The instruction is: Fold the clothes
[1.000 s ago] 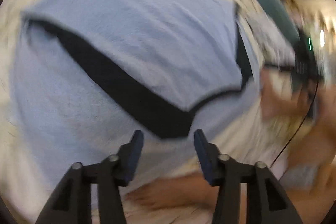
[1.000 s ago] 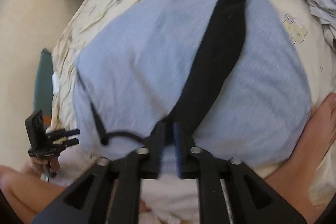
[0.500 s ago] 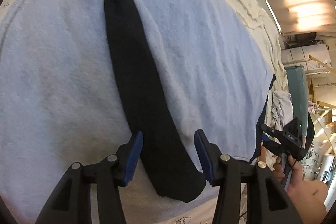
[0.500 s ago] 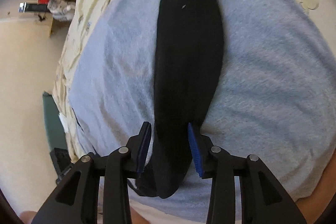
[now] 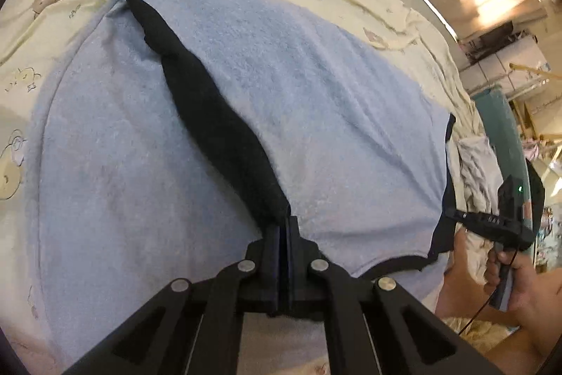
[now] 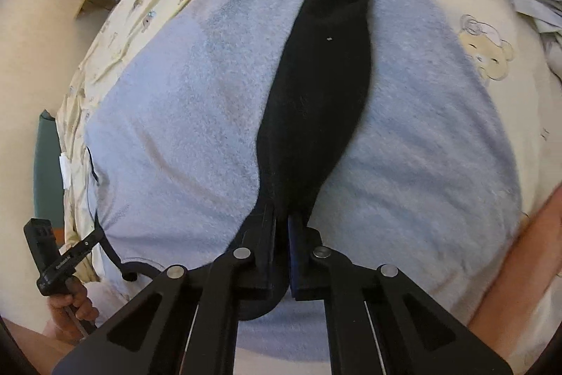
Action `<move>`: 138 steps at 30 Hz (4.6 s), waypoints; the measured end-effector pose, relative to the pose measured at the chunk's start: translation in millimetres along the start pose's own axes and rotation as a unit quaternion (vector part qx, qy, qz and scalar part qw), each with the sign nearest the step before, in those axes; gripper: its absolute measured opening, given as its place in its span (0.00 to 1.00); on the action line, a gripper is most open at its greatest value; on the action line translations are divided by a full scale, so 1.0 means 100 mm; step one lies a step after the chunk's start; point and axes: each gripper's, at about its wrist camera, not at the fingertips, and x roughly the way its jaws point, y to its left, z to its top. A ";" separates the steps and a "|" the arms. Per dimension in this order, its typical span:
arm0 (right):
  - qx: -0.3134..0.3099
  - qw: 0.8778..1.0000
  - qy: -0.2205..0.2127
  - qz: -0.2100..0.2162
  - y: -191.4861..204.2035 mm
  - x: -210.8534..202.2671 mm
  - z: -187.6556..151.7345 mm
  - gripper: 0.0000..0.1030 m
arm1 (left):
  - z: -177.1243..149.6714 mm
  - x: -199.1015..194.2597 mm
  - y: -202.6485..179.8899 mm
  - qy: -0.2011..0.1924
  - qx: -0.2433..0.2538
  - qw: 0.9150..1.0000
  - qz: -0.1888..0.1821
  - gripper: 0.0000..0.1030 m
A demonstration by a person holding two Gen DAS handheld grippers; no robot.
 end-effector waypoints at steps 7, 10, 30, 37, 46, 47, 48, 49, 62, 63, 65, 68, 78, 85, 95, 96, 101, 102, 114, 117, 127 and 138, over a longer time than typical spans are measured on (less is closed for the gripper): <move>-0.011 1.000 0.015 -0.015 0.11 -0.24 -0.11 0.05 | -0.01 -0.28 -0.07 0.020 0.004 0.999 -0.034 0.00; -0.026 0.999 0.020 -0.021 0.21 -0.36 -0.18 0.04 | 0.05 -0.43 -0.07 -0.001 -0.008 0.999 -0.046 0.00; -0.233 0.972 0.021 -0.028 1.10 0.13 -0.05 0.09 | 0.43 -0.06 -0.56 -0.015 0.108 0.994 -0.002 0.24; -0.282 0.955 0.058 -0.068 1.32 0.62 -0.02 0.09 | 0.54 0.80 -0.74 0.067 0.132 0.987 0.054 0.24; -0.252 0.957 0.081 -0.116 0.33 0.44 -0.16 0.02 | 0.05 0.80 -0.38 0.120 0.139 0.979 0.086 0.24; -0.240 0.961 0.082 -0.113 0.24 0.41 -0.16 0.02 | 0.05 0.78 -0.38 0.116 0.134 0.980 0.086 0.24; -0.229 0.963 0.086 -0.113 0.21 0.40 -0.15 0.02 | 0.05 0.76 -0.38 0.112 0.128 0.982 0.087 0.24; -0.220 0.965 0.090 -0.113 0.20 0.39 -0.14 0.03 | 0.07 0.73 -0.40 0.109 0.122 0.982 0.089 0.24; -0.170 0.977 0.048 -0.119 0.56 -0.82 0.04 0.27 | 0.73 -0.01 -1.05 0.069 0.234 0.967 0.067 0.35; -0.188 0.972 0.050 -0.132 0.64 -0.89 0.03 0.28 | 0.80 -0.02 -1.16 0.083 0.257 0.961 0.065 0.35; -0.244 0.952 0.083 -0.168 0.84 -1.01 0.03 0.40 | 0.91 -0.05 -1.43 0.105 0.318 0.940 0.065 0.35; -0.354 0.903 0.130 -0.206 1.15 -1.23 0.00 0.92 | 1.00 -0.18 -1.98 0.103 0.433 0.891 0.092 0.35; -0.478 0.846 0.135 -0.191 1.06 -1.40 -0.02 0.92 | 0.96 -0.34 -2.78 0.062 0.488 0.864 0.105 0.35; -0.545 0.815 0.091 -0.173 0.87 -1.49 -0.16 0.92 | 1.09 0.07 -3.36 0.070 0.484 0.865 0.111 0.35; -0.540 0.820 0.001 -0.189 0.81 -2.02 0.02 0.92 | 0.88 0.18 -3.91 0.057 0.456 0.882 0.102 0.35; -0.541 0.820 0.000 -0.189 0.81 -2.04 0.00 0.92 | 0.84 0.22 -3.93 0.060 0.460 0.880 0.106 0.35; -0.555 0.810 -0.001 -0.190 0.86 -2.09 -0.12 0.92 | 0.65 0.22 -4.08 0.059 0.509 0.851 0.119 0.35; -0.558 0.808 0.000 -0.191 0.87 -2.10 -0.14 0.92 | 0.65 0.20 -4.11 0.055 0.515 0.847 0.123 0.35; -0.527 0.826 0.032 -0.200 0.65 -1.94 -0.04 0.92 | 0.60 0.34 -3.96 0.075 0.530 0.833 0.141 0.39; -0.519 0.831 0.042 -0.198 0.61 -1.89 0.04 0.92 | 0.62 0.38 -3.92 0.078 0.535 0.829 0.142 0.39; -0.477 0.859 0.075 -0.172 0.57 -1.80 0.12 0.92 | 0.79 0.53 -3.81 0.082 0.496 0.850 0.154 0.39; -0.270 0.947 0.065 -0.159 -0.20 -1.73 0.64 0.91 | 0.75 1.29 -4.13 0.115 0.578 0.806 0.051 0.42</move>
